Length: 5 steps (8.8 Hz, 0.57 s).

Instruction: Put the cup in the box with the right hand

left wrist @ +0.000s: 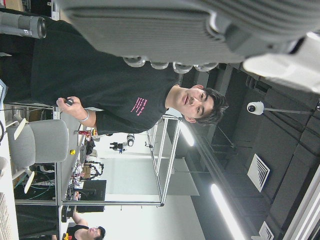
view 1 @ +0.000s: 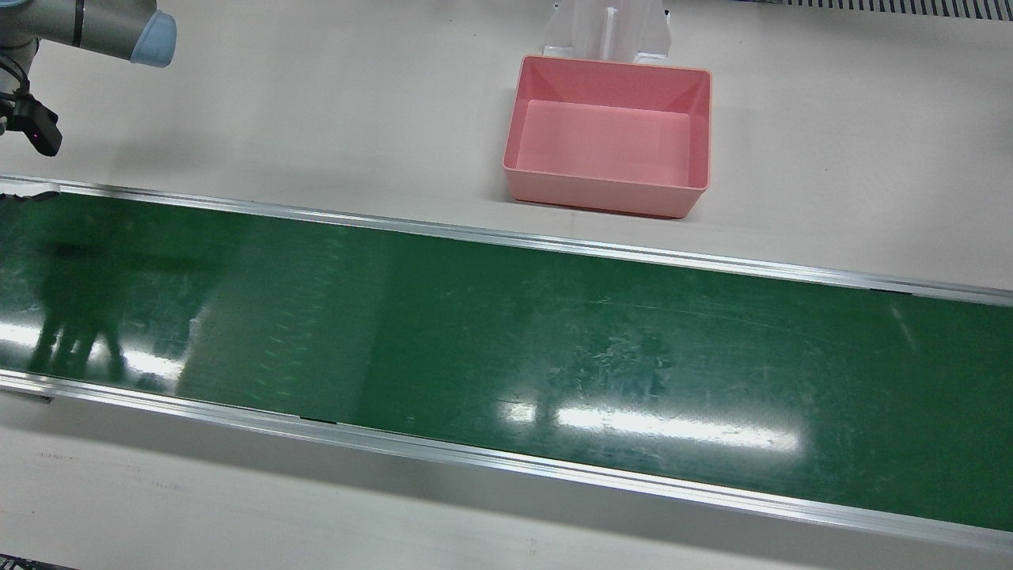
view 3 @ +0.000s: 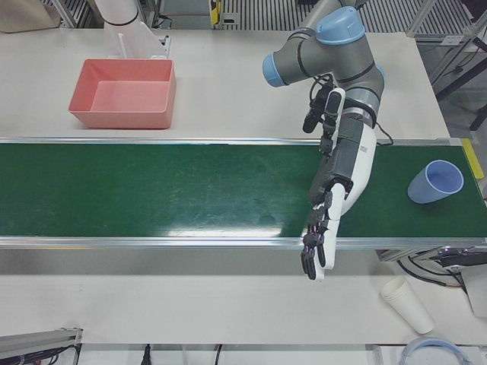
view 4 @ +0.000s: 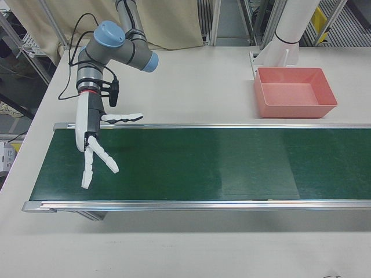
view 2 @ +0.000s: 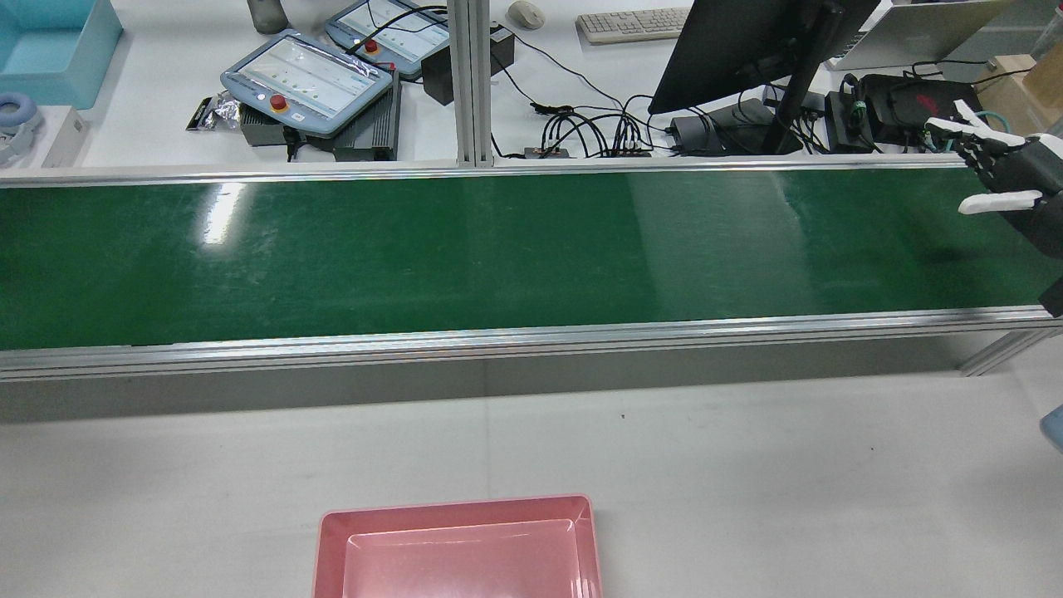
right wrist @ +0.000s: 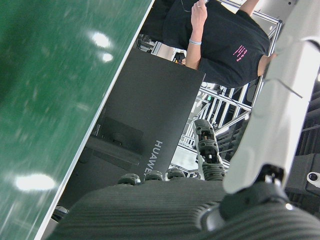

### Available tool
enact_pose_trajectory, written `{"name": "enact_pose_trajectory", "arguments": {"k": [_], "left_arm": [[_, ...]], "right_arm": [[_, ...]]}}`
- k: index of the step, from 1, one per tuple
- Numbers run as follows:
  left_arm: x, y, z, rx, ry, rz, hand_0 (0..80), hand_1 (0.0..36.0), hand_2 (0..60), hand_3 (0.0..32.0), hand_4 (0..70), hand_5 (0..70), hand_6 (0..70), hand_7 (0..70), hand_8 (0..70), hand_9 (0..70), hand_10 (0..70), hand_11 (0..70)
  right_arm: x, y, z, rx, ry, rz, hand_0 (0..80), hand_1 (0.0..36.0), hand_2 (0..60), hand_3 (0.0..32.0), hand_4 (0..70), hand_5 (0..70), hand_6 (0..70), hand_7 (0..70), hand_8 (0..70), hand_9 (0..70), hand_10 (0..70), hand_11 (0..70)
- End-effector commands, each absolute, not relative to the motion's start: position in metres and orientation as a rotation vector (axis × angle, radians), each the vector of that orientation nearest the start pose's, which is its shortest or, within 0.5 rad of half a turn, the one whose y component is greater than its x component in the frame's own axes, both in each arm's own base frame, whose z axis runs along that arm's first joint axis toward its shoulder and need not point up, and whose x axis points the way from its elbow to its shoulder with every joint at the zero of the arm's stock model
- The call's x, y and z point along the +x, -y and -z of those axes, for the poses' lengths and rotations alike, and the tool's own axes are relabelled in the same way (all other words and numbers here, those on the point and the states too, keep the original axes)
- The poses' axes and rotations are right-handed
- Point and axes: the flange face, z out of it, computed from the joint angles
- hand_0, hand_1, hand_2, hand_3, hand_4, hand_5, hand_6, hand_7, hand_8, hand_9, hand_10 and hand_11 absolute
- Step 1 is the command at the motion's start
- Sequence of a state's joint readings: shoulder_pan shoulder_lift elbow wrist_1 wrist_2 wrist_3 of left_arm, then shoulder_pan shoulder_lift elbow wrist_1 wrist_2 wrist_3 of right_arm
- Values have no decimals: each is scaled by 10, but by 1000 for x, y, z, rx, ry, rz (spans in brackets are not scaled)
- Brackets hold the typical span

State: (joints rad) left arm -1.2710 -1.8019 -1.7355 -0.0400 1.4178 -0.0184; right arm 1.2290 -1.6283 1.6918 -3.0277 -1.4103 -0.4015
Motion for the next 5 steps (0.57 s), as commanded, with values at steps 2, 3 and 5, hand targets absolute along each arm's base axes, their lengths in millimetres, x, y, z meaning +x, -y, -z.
{"name": "enact_pose_trajectory", "arguments": {"k": [2, 3, 5], "left_arm": [[32, 609, -472, -288, -2612, 1682, 0, 0, 0, 0, 0, 0, 0, 0, 0, 0, 0, 0], [33, 608, -472, -290, -2611, 1682, 0, 0, 0, 0, 0, 0, 0, 0, 0, 0, 0, 0], [33, 608, -472, -290, -2611, 1682, 0, 0, 0, 0, 0, 0, 0, 0, 0, 0, 0, 0]], "right_arm": [[-17, 503, -647, -283, -2691, 2184, 493, 157, 95, 0, 12, 46, 14, 3, 0, 0, 0, 0], [-7, 503, -648, -323, -2661, 2192, 501, 140, 31, 0, 20, 46, 15, 9, 0, 0, 0, 0], [-5, 503, -649, -399, -2641, 2233, 502, 154, 65, 0, 27, 45, 18, 29, 0, 0, 0, 0]]}}
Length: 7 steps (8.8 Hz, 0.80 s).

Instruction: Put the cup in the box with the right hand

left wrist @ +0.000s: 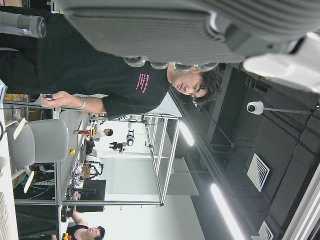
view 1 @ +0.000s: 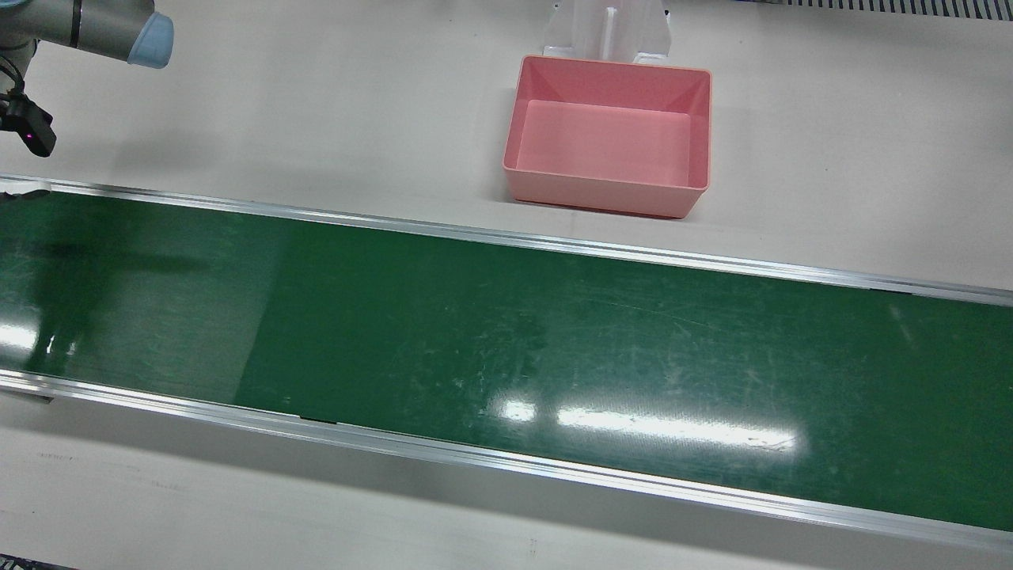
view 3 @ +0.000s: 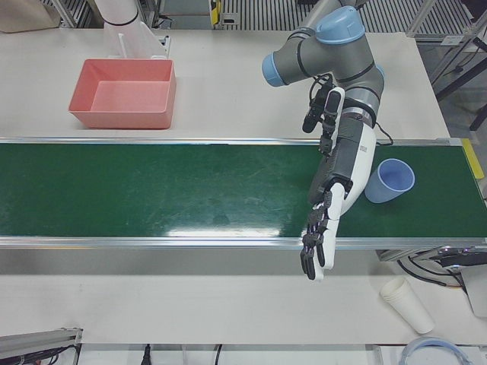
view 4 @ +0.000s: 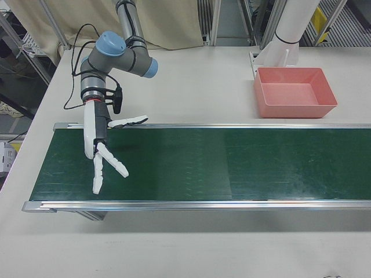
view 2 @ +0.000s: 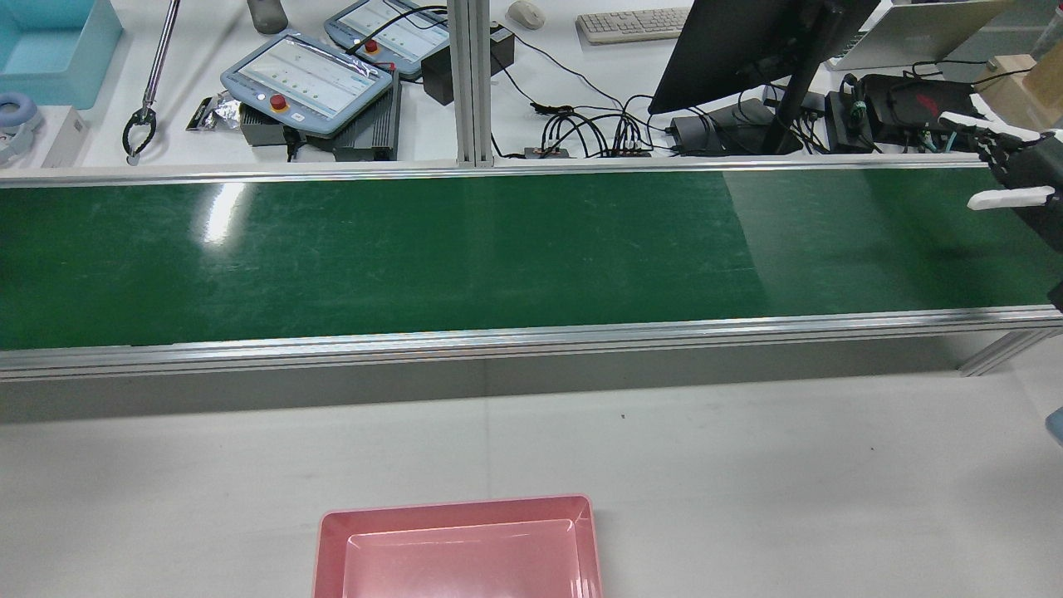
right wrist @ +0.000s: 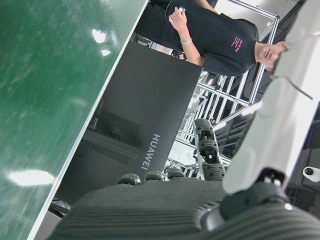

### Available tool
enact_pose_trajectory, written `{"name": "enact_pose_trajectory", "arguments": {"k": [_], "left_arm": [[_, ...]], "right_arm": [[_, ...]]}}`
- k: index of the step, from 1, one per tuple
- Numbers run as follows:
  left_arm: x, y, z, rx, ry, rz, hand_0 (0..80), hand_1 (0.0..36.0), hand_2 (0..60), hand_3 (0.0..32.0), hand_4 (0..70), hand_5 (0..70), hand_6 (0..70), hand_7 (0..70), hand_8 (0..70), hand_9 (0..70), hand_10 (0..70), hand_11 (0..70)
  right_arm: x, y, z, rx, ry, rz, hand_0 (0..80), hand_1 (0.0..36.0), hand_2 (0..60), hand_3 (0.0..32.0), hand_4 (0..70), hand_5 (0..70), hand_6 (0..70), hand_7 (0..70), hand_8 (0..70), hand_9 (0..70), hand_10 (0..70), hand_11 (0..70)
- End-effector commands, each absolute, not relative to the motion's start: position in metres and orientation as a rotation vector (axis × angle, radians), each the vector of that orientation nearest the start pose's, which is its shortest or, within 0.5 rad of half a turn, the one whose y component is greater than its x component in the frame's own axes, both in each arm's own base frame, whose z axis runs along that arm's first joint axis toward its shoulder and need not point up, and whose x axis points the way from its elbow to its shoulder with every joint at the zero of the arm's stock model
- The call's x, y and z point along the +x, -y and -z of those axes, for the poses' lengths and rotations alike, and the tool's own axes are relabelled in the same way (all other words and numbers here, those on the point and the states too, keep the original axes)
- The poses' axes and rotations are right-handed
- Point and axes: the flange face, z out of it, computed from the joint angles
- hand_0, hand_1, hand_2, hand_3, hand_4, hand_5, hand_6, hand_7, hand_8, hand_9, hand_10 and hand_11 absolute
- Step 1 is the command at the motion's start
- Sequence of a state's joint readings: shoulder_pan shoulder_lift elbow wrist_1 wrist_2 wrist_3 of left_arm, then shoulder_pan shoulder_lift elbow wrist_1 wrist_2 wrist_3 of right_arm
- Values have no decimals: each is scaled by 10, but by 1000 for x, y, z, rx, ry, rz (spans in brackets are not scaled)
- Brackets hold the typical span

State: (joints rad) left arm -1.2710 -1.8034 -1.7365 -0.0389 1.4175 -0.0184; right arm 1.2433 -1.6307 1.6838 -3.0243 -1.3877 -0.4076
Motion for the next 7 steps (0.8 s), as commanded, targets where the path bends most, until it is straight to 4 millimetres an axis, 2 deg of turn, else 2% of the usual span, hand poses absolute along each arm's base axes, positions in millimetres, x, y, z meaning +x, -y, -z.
{"name": "enact_pose_trajectory", "arguments": {"k": [1, 2, 3, 4, 5, 6, 7], "left_arm": [[32, 609, -472, -288, -2612, 1682, 0, 0, 0, 0, 0, 0, 0, 0, 0, 0, 0, 0], [33, 608, -472, -290, -2611, 1682, 0, 0, 0, 0, 0, 0, 0, 0, 0, 0, 0, 0], [32, 609, -471, -290, -2613, 1678, 0, 0, 0, 0, 0, 0, 0, 0, 0, 0, 0, 0], [33, 608, -472, -291, -2610, 1681, 0, 0, 0, 0, 0, 0, 0, 0, 0, 0, 0, 0], [33, 609, -470, -292, -2612, 1677, 0, 0, 0, 0, 0, 0, 0, 0, 0, 0, 0, 0], [33, 609, -471, -290, -2611, 1678, 0, 0, 0, 0, 0, 0, 0, 0, 0, 0, 0, 0], [32, 608, -472, -288, -2612, 1679, 0, 0, 0, 0, 0, 0, 0, 0, 0, 0, 0, 0]], "right_arm": [[-6, 503, -649, -418, -2650, 2235, 513, 141, 0, 0, 43, 45, 19, 41, 0, 0, 0, 0], [-9, 509, -642, -430, -2663, 2218, 512, 154, 34, 0, 56, 45, 24, 70, 0, 0, 0, 0], [-11, 513, -636, -438, -2676, 2204, 507, 148, 34, 0, 56, 44, 23, 63, 0, 0, 0, 0], [-9, 513, -634, -455, -2679, 2203, 512, 139, 0, 0, 59, 44, 23, 59, 0, 0, 0, 0], [-8, 511, -638, -457, -2665, 2231, 517, 145, 0, 0, 66, 45, 25, 72, 0, 0, 0, 0], [-9, 512, -635, -461, -2663, 2223, 519, 172, 67, 0, 63, 47, 29, 92, 0, 4, 0, 0], [-7, 511, -634, -478, -2647, 2220, 529, 154, 0, 0, 81, 47, 29, 97, 0, 5, 0, 0]]}}
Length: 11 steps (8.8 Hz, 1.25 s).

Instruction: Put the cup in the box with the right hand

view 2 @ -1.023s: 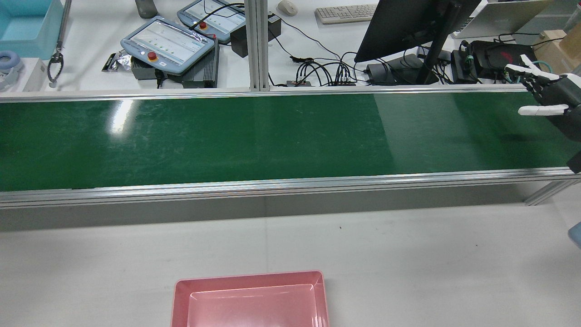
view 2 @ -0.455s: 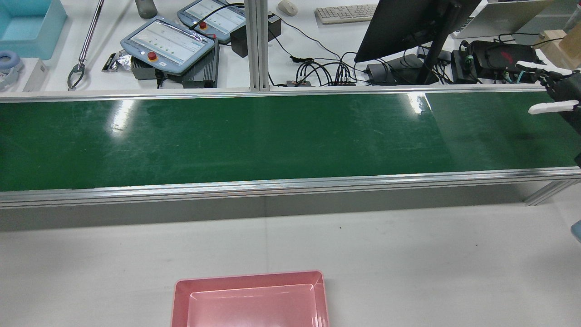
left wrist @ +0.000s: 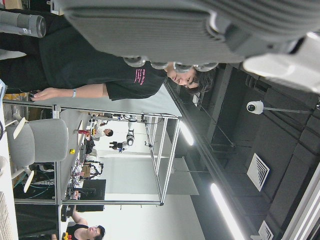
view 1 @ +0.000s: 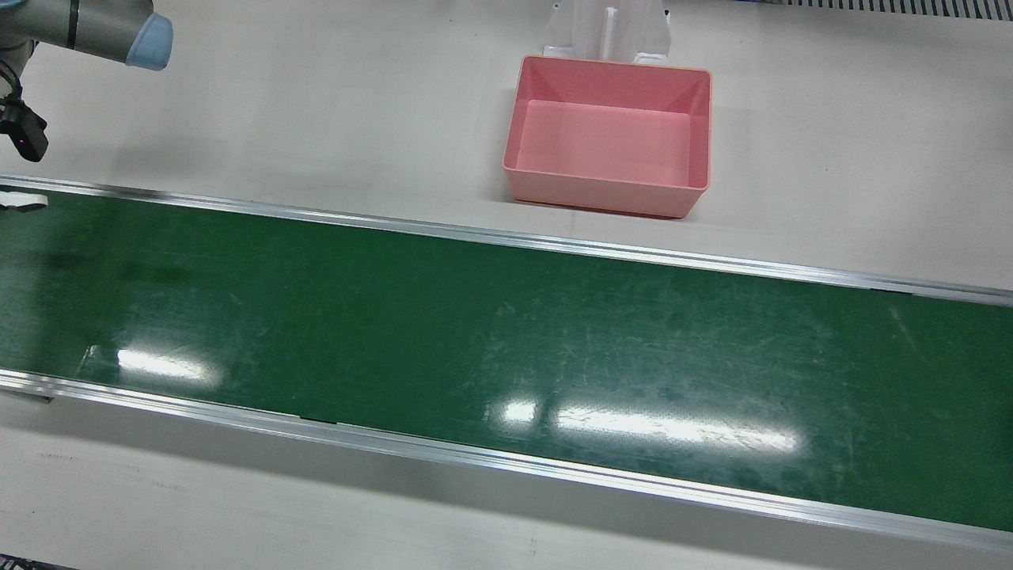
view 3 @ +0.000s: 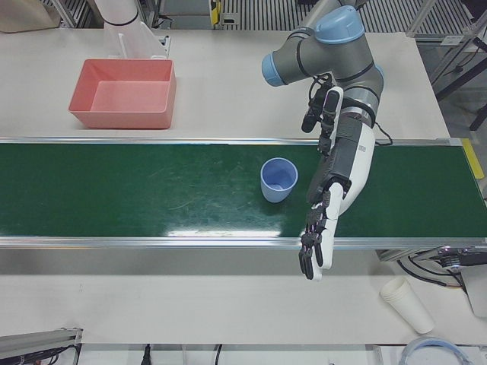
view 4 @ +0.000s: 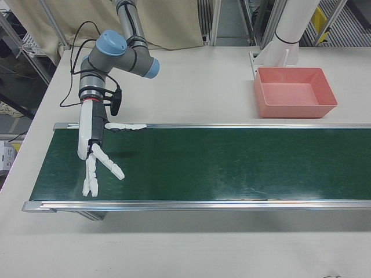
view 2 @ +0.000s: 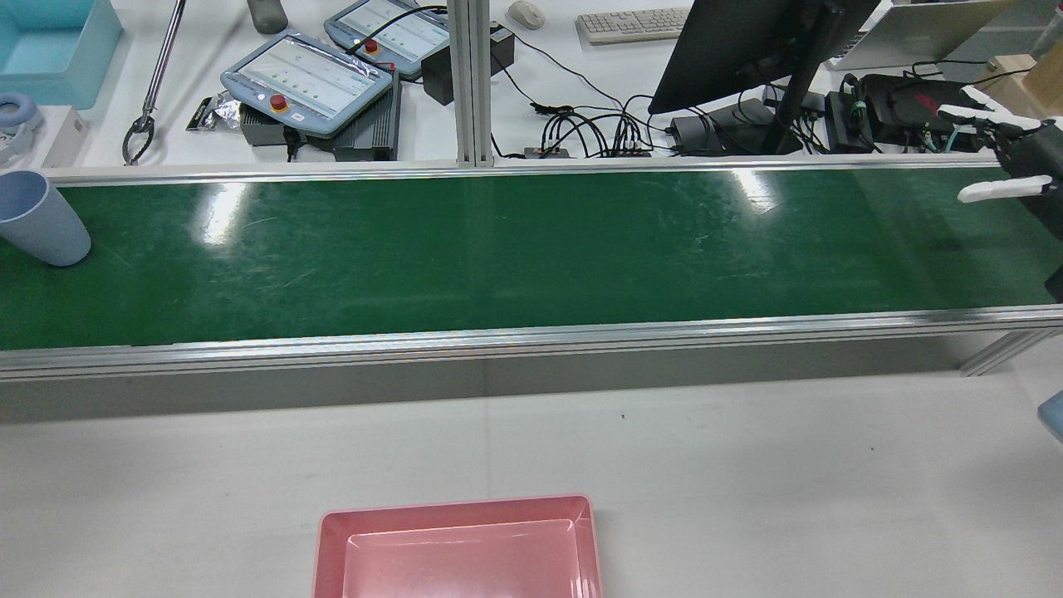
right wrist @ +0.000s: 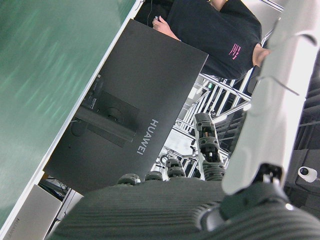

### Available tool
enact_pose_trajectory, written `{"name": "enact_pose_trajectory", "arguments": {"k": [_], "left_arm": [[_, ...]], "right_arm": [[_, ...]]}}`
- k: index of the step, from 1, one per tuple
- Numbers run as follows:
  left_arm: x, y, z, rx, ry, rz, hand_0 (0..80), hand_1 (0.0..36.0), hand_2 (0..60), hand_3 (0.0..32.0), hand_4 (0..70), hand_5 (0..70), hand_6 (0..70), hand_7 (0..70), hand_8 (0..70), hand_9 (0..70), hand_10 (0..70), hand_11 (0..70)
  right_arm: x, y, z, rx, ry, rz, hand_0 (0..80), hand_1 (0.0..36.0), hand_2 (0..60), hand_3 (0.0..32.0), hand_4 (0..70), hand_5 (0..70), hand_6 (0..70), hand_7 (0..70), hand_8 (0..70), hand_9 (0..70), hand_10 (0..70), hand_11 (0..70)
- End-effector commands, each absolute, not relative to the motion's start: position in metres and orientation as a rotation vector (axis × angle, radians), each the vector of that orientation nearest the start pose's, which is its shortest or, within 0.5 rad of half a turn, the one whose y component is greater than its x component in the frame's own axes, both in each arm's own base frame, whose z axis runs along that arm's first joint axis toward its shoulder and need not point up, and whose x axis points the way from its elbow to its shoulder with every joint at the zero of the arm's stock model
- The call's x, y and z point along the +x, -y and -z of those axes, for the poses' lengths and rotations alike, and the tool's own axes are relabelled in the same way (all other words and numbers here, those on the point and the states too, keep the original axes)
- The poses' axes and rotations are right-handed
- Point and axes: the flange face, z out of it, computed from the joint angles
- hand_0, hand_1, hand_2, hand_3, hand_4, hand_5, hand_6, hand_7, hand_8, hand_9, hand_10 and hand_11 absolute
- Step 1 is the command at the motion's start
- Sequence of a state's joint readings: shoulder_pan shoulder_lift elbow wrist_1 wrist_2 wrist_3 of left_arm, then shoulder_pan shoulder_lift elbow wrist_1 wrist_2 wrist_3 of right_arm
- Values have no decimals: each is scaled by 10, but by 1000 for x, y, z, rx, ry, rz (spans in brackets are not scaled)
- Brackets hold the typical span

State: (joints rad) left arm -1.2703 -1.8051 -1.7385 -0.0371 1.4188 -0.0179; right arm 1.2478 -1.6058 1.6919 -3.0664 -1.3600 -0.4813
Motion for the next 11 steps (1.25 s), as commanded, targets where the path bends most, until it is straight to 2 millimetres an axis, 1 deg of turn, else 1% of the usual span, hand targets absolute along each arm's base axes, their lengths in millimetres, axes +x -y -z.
{"name": "enact_pose_trajectory", "arguments": {"k": [1, 2, 3, 5, 6, 8, 9, 11], "left_arm": [[33, 609, -471, -292, -2612, 1677, 0, 0, 0, 0, 0, 0, 0, 0, 0, 0, 0, 0], [32, 609, -471, -290, -2612, 1679, 0, 0, 0, 0, 0, 0, 0, 0, 0, 0, 0, 0], [33, 609, -471, -290, -2611, 1678, 0, 0, 0, 0, 0, 0, 0, 0, 0, 0, 0, 0], [33, 609, -471, -290, -2611, 1678, 0, 0, 0, 0, 0, 0, 0, 0, 0, 0, 0, 0], [33, 609, -471, -292, -2611, 1679, 0, 0, 0, 0, 0, 0, 0, 0, 0, 0, 0, 0], [33, 608, -471, -290, -2611, 1678, 0, 0, 0, 0, 0, 0, 0, 0, 0, 0, 0, 0], [33, 609, -471, -292, -2611, 1679, 0, 0, 0, 0, 0, 0, 0, 0, 0, 0, 0, 0], [33, 609, -471, -290, -2611, 1678, 0, 0, 0, 0, 0, 0, 0, 0, 0, 0, 0, 0]], "right_arm": [[-7, 511, -634, -469, -2645, 2218, 526, 154, 0, 0, 72, 47, 28, 86, 0, 3, 0, 0], [-7, 511, -633, -467, -2645, 2216, 514, 182, 100, 0, 50, 48, 29, 90, 0, 4, 0, 0], [-7, 511, -634, -476, -2645, 2221, 524, 152, 0, 0, 77, 46, 28, 91, 0, 4, 0, 0], [-12, 511, -639, -464, -2647, 2238, 525, 152, 0, 0, 84, 45, 29, 99, 0, 5, 0, 0], [-15, 511, -639, -451, -2647, 2237, 508, 175, 100, 0, 50, 45, 26, 82, 0, 2, 0, 0], [-17, 511, -640, -440, -2645, 2238, 514, 153, 32, 0, 62, 45, 26, 80, 0, 2, 0, 0], [-18, 511, -639, -436, -2648, 2237, 506, 172, 100, 0, 52, 45, 28, 86, 0, 3, 0, 0], [-18, 511, -639, -437, -2650, 2237, 514, 152, 34, 0, 78, 44, 29, 98, 0, 5, 0, 0]]}}
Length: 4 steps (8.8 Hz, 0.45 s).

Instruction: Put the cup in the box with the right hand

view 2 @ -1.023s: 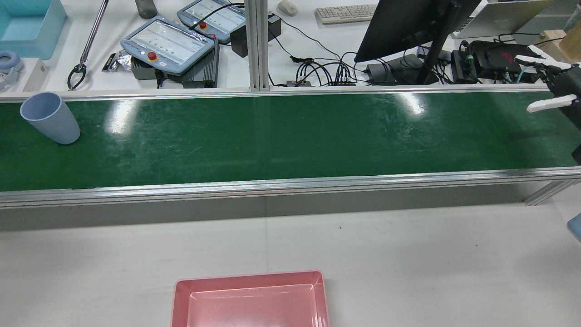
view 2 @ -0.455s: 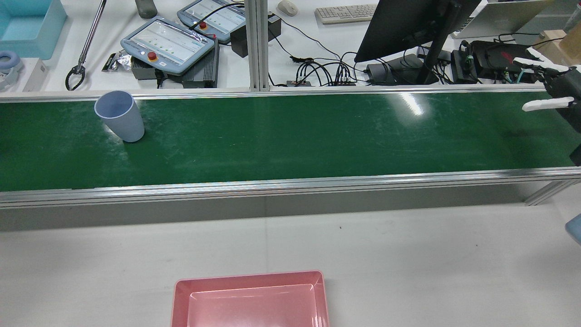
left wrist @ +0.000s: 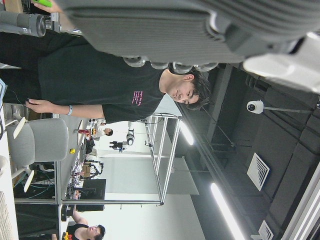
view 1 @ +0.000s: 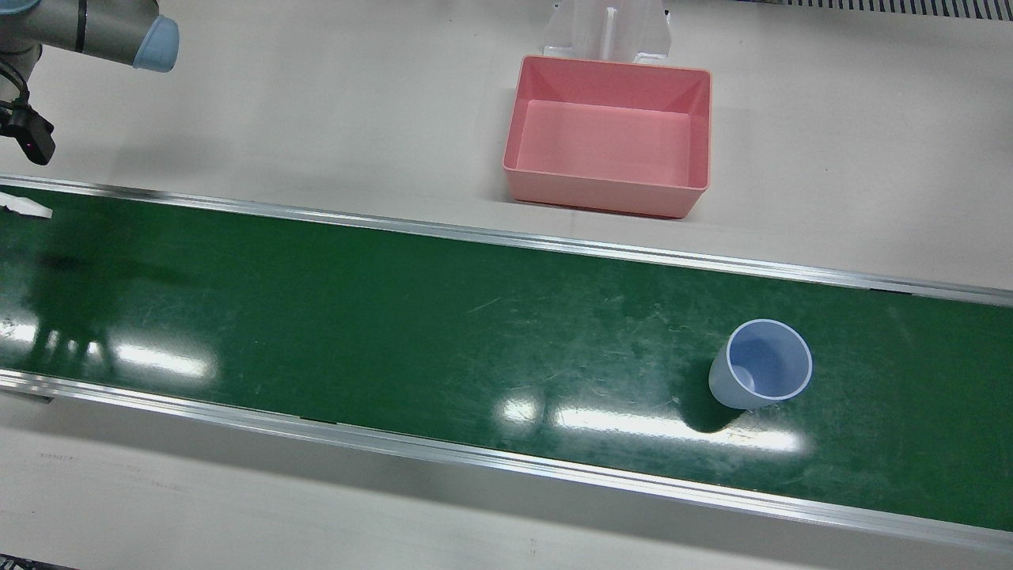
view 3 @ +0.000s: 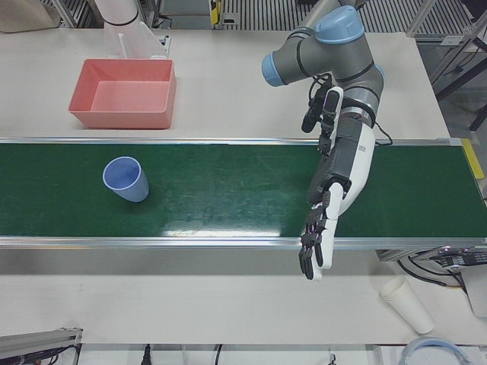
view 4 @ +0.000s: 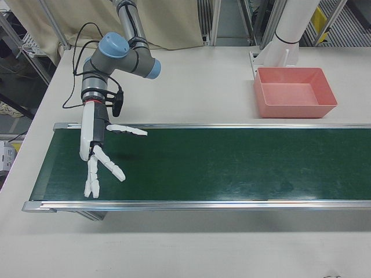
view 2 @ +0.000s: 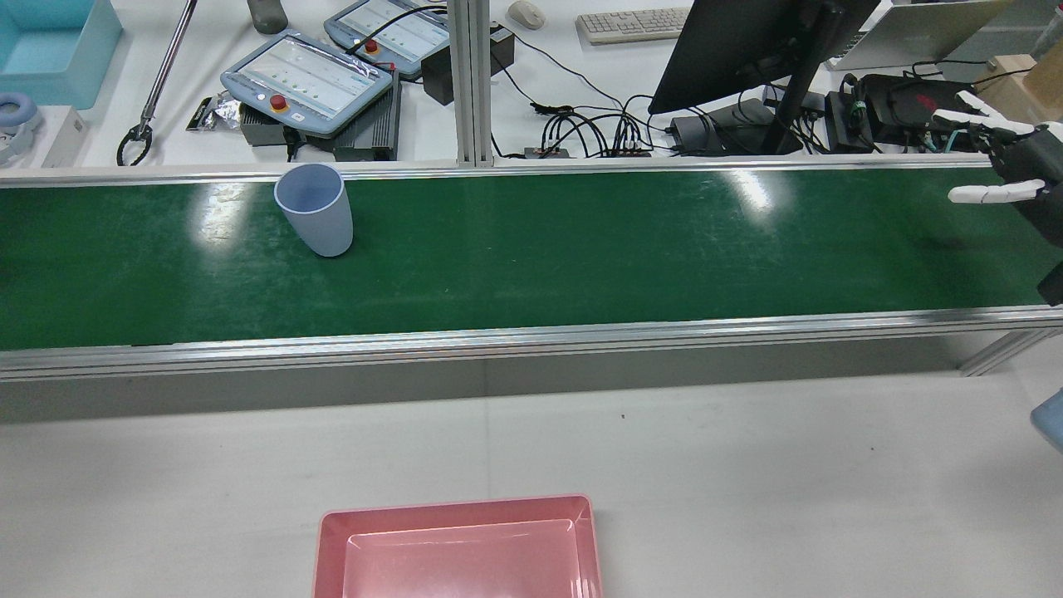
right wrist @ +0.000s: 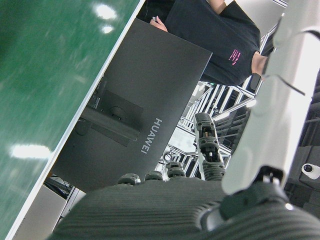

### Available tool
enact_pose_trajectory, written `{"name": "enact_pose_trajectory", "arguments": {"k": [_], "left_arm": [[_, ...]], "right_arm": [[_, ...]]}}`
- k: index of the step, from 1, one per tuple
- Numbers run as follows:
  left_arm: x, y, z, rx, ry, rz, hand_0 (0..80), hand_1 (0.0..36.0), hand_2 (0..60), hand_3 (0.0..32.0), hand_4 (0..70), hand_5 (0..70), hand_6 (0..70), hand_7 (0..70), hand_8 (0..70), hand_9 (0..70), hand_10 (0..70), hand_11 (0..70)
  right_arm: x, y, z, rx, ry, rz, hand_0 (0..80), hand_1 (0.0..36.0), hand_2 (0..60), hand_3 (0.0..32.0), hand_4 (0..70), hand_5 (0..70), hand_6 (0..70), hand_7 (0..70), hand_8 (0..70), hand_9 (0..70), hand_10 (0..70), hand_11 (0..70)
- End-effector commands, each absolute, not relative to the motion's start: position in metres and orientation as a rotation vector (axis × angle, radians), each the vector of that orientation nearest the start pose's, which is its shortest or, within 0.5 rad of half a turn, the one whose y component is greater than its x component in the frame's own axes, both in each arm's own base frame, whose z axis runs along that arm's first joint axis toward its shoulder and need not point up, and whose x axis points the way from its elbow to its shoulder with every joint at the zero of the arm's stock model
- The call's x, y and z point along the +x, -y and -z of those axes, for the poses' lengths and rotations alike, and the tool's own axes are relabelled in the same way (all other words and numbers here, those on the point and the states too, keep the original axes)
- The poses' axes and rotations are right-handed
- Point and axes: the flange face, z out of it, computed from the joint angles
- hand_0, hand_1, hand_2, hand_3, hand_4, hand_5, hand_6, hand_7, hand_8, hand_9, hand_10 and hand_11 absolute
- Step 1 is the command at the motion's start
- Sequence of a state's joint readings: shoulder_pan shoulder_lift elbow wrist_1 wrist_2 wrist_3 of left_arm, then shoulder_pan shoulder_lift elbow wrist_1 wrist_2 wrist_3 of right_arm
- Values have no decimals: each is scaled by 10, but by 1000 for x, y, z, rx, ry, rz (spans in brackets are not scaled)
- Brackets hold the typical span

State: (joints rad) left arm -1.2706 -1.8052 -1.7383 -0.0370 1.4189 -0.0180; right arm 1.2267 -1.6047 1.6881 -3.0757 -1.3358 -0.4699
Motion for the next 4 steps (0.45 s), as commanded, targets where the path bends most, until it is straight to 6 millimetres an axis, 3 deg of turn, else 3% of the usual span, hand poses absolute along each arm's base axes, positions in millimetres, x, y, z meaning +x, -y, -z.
{"name": "enact_pose_trajectory", "arguments": {"k": [1, 3, 4], "left_arm": [[32, 609, -471, -288, -2612, 1679, 0, 0, 0, 0, 0, 0, 0, 0, 0, 0, 0, 0], [32, 609, -471, -288, -2612, 1679, 0, 0, 0, 0, 0, 0, 0, 0, 0, 0, 0, 0], [33, 608, -472, -291, -2610, 1681, 0, 0, 0, 0, 0, 0, 0, 0, 0, 0, 0, 0]], "right_arm": [[-20, 511, -639, -431, -2652, 2238, 498, 179, 134, 0, 52, 44, 30, 100, 0, 6, 0, 0], [-20, 511, -641, -402, -2641, 2235, 514, 141, 0, 0, 81, 43, 29, 96, 0, 5, 0, 0], [-21, 511, -640, -353, -2630, 2225, 508, 148, 34, 0, 70, 43, 28, 89, 0, 3, 0, 0]]}}
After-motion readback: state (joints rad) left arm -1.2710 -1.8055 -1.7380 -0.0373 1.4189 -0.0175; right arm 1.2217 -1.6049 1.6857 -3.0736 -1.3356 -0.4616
